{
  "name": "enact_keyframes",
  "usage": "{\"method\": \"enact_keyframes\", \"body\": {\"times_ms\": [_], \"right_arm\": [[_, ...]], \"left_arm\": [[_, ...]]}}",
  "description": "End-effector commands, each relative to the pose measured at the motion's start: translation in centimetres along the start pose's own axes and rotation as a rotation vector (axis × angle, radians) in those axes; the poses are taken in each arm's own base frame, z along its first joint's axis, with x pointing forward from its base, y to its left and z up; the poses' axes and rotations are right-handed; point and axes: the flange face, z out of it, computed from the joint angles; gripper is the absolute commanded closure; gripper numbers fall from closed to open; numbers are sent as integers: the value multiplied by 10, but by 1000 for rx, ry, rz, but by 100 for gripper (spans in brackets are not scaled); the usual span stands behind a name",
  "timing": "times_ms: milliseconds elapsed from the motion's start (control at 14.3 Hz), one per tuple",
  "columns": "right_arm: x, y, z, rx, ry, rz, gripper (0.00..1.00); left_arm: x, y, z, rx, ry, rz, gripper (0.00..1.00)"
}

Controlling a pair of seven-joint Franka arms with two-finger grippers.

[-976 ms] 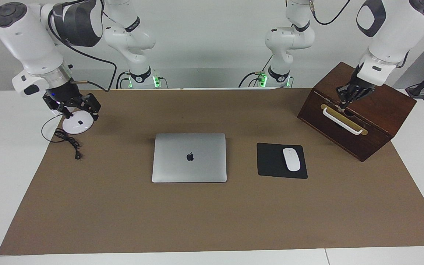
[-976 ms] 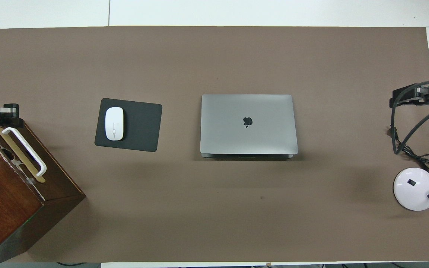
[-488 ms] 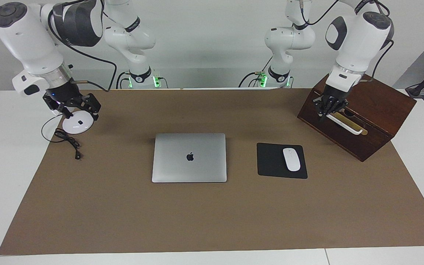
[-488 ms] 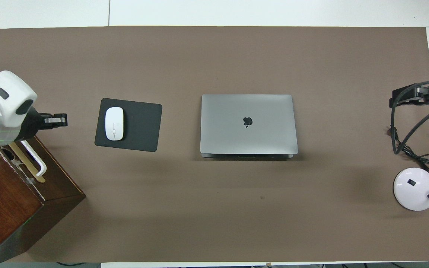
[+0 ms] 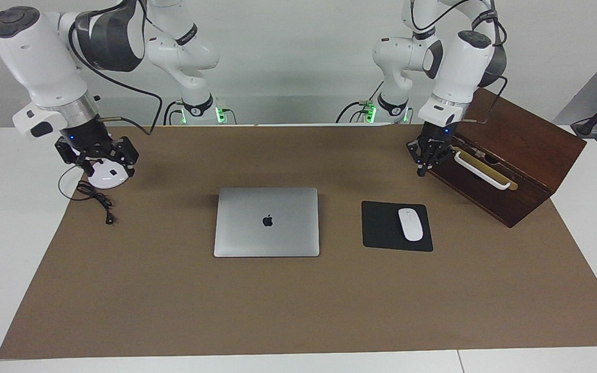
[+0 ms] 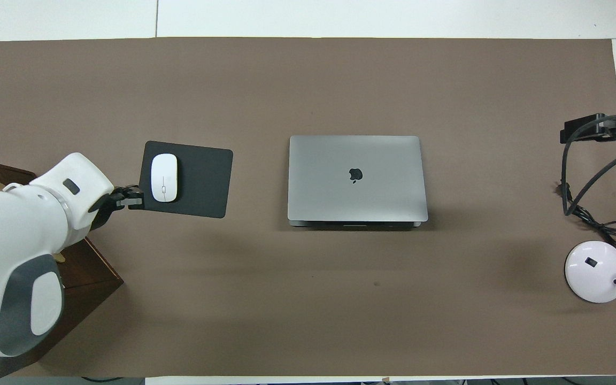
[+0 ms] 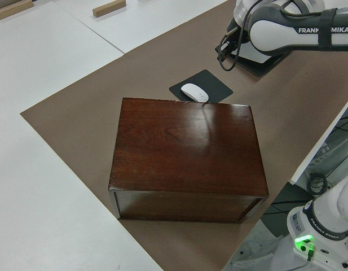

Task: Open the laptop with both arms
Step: 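Move the left gripper toward the laptop's near edge while the right gripper approaches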

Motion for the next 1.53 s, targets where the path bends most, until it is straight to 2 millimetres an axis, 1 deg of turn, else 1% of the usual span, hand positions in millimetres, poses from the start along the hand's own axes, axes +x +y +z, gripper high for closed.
{"method": "enact_keyframes", "body": {"times_ms": [0, 70, 139, 209, 348, 488, 627, 697, 906, 1115, 1324, 1464], "right_arm": [[-3, 22, 33, -12, 39, -54, 0], [-5, 29, 50, -7, 53, -80, 0], [-7, 35, 62, 2, 62, -100, 1], [-8, 34, 72, 24, 65, -93, 1], [-12, 30, 92, 115, 92, -28, 1], [-13, 24, 102, 199, 125, 46, 1], [-12, 15, 105, 291, 132, 132, 1], [-12, 11, 106, 313, 126, 185, 1], [-11, -16, 107, 393, 91, 350, 1], [-18, -43, 116, 435, 85, 476, 1], [-31, -88, 131, 459, 112, 548, 1], [-43, -119, 140, 457, 146, 580, 1]], "left_arm": [[-37, 16, 18, -31, 68, 17, 100], [-46, 23, 28, -37, 91, 31, 100], [-54, 28, 36, -47, 129, 23, 100], [-62, 38, 44, -63, 165, 12, 100], [-71, 57, 59, -94, 208, -9, 100], [-77, 76, 69, -126, 249, -11, 100], [-84, 93, 80, -159, 287, -20, 100], [-87, 94, 87, -162, 302, -18, 100], [-96, 105, 105, -187, 354, 6, 100], [-102, 118, 109, -212, 386, 32, 100], [-109, 127, 118, -226, 401, 55, 100], [-117, 138, 123, -239, 396, 80, 100]]}}
